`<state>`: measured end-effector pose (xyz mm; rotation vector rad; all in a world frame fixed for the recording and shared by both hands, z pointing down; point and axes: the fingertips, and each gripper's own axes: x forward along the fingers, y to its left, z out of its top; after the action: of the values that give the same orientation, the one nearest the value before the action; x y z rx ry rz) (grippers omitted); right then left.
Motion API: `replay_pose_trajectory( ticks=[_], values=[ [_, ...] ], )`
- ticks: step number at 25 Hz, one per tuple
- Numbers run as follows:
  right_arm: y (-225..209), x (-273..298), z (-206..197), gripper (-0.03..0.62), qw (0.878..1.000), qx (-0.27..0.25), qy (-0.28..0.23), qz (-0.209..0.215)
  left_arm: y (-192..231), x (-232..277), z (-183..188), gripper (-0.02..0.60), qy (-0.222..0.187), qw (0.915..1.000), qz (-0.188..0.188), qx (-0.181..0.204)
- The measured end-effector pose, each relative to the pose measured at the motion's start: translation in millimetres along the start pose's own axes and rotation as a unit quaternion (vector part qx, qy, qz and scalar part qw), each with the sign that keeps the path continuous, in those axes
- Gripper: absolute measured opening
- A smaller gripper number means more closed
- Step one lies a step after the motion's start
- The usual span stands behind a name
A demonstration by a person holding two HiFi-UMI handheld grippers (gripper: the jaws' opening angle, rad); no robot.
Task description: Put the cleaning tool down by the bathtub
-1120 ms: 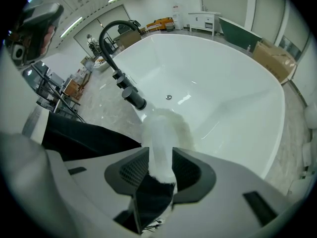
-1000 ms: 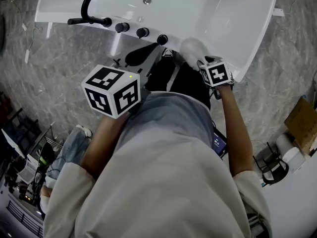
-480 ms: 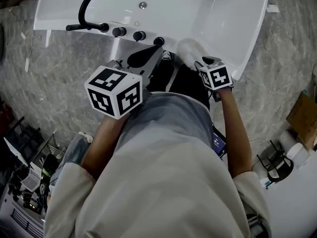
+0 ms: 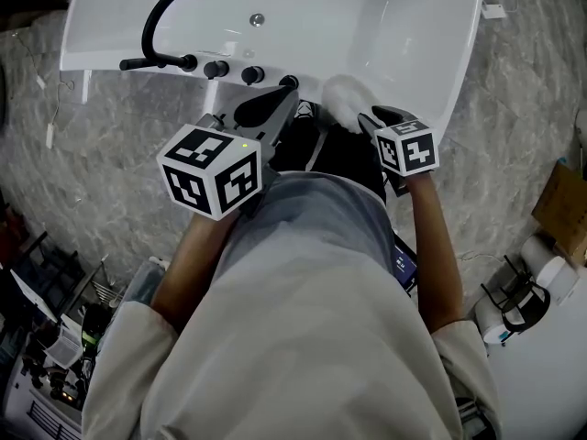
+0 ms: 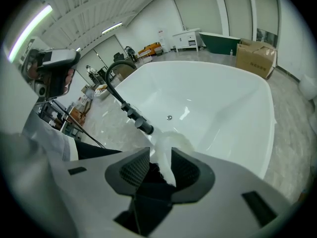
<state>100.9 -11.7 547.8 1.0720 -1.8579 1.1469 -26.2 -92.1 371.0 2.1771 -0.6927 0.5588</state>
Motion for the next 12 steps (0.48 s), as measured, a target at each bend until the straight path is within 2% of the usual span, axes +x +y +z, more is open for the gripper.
replay_pose_trajectory(
  ticks=[12],
  values=[
    [9,-33,22,0.109,0.999,0.002,-0.044,-0.004,-6,-3,1,0.009,0.002,0.9998,-0.014,0.017]
  ],
)
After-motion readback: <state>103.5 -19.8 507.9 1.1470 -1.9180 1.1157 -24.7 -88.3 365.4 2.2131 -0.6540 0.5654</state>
